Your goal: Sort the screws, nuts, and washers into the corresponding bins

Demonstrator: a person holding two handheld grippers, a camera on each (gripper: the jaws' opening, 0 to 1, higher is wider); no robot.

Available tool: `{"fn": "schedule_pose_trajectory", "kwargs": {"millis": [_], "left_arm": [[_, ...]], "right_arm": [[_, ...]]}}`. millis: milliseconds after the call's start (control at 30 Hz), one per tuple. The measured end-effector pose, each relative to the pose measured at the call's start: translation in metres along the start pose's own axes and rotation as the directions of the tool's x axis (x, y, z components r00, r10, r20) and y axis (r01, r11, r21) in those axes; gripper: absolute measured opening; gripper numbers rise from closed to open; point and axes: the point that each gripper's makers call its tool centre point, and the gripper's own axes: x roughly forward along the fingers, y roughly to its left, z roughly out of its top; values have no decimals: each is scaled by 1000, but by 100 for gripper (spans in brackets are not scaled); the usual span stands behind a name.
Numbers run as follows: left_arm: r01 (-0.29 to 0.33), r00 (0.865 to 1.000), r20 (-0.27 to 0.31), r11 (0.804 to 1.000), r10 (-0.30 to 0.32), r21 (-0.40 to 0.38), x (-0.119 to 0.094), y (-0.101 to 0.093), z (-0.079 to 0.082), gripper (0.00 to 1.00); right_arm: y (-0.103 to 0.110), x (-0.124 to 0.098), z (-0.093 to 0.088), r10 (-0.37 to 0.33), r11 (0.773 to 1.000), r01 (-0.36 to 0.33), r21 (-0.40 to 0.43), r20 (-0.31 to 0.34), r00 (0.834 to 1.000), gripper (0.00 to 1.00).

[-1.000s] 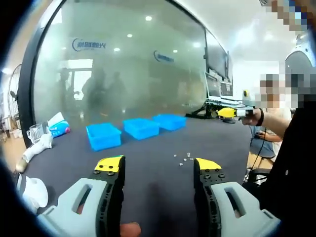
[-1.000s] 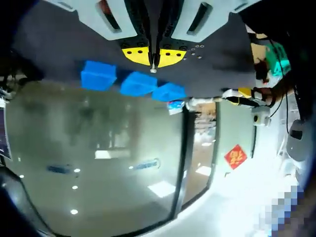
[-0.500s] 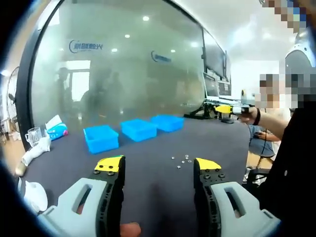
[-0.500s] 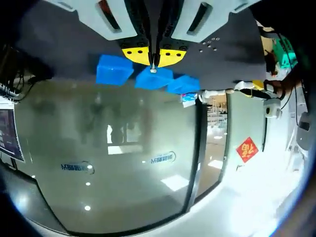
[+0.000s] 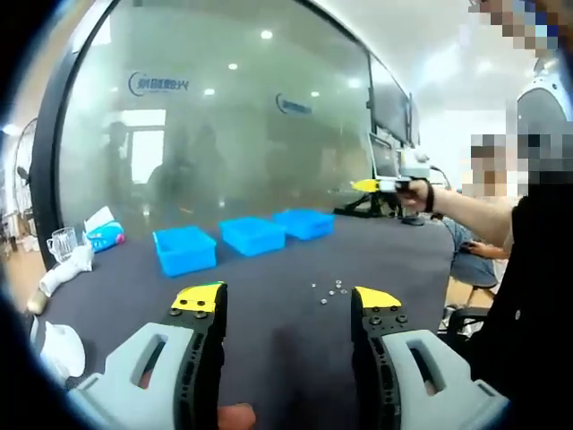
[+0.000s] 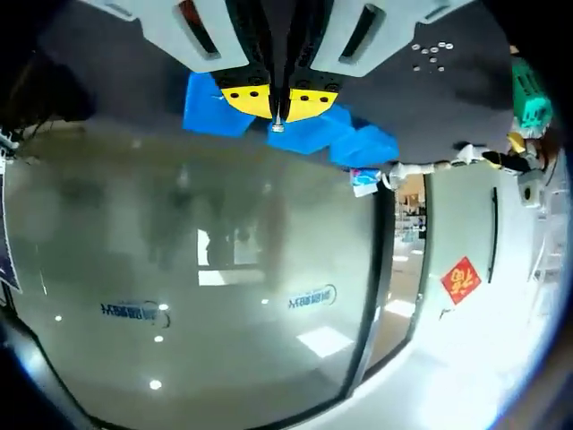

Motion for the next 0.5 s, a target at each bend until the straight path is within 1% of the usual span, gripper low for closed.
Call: {"fn": "schedule_pose_trajectory", "kwargs": {"millis": [133, 167, 200, 233, 300, 500], "left_arm": [[2, 1000, -1, 1000, -2, 1, 0, 0, -1, 54], [1, 1000, -1, 1000, -1, 1, 0, 0, -1, 54], [2, 1000, 1, 1000, -2, 0, 0, 0, 0, 54], [2, 1000, 3, 1000, -2, -1, 0, -1, 0, 54], [3, 1000, 2, 1000, -3, 2, 0, -1, 0, 54], [2, 1000, 4, 1000, -2, -3, 0, -2, -1, 54]], "right_arm": [[-14, 31, -5, -11, 1000, 10, -24, -47, 999, 1], [-19, 39, -8, -18, 1000, 17, -25, -70, 997, 1], [-24, 45, -11, -25, 1000, 24, -18, -91, 996, 1], [-27, 51, -12, -27, 999, 25, -24, -94, 995, 1], [-35, 63, -19, -37, 999, 33, -30, -132, 991, 1], [-49, 93, -34, -60, 998, 53, -39, -199, 978, 1]]}}
